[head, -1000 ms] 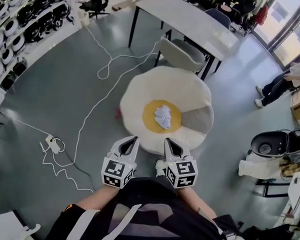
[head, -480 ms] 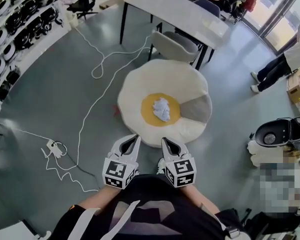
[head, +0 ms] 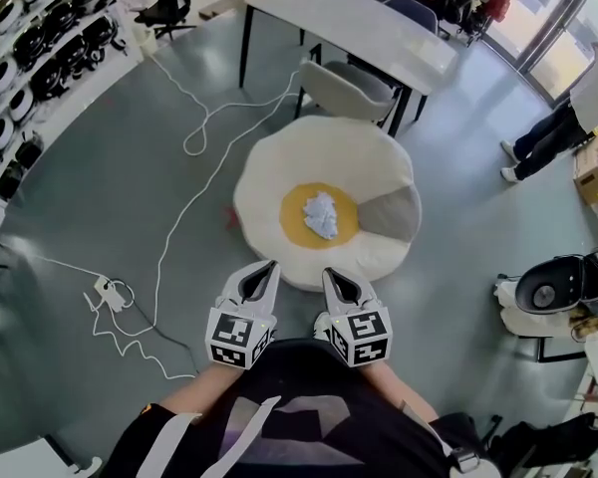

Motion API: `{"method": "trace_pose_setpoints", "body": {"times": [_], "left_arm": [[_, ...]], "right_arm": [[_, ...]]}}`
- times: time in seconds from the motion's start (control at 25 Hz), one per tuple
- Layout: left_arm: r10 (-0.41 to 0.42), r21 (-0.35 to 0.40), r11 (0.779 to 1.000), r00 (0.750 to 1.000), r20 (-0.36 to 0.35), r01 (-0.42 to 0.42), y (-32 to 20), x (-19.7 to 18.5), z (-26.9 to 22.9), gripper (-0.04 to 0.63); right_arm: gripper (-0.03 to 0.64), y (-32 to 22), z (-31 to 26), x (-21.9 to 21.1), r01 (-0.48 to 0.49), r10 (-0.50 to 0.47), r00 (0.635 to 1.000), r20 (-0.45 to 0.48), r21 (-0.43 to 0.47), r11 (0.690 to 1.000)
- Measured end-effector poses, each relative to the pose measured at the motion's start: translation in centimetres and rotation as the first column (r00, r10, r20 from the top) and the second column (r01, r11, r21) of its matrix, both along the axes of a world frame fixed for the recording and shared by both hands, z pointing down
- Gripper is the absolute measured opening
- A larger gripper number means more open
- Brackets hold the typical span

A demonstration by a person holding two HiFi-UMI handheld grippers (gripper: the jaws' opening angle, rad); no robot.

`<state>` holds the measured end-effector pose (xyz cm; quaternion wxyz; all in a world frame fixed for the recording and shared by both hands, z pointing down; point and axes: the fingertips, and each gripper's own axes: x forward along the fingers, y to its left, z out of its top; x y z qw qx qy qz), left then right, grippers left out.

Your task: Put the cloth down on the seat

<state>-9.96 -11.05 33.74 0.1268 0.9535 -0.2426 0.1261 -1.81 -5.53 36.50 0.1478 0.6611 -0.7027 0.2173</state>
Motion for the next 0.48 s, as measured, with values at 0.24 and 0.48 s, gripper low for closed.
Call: {"method": "trace_pose_setpoints", "body": {"times": [0.24, 0.48], "left_arm": [[-0.003, -0.001, 1.0, 1.0, 0.001, 0.003, 0.53, 0.12, 0.14, 0.003], [0.001, 0.001, 1.0, 1.0, 0.002, -0.001, 0.18, 0.01, 0.33, 0.003]], "right_arm": [[0.0, 0.5, 0.23, -0.21, 0.011, -0.011, 1.0, 0.005, -0.005, 1.0], [0.0, 0.16, 0.38, -0.33, 0.006, -0.006, 1.0, 0.008, -0.008, 1.0]]}}
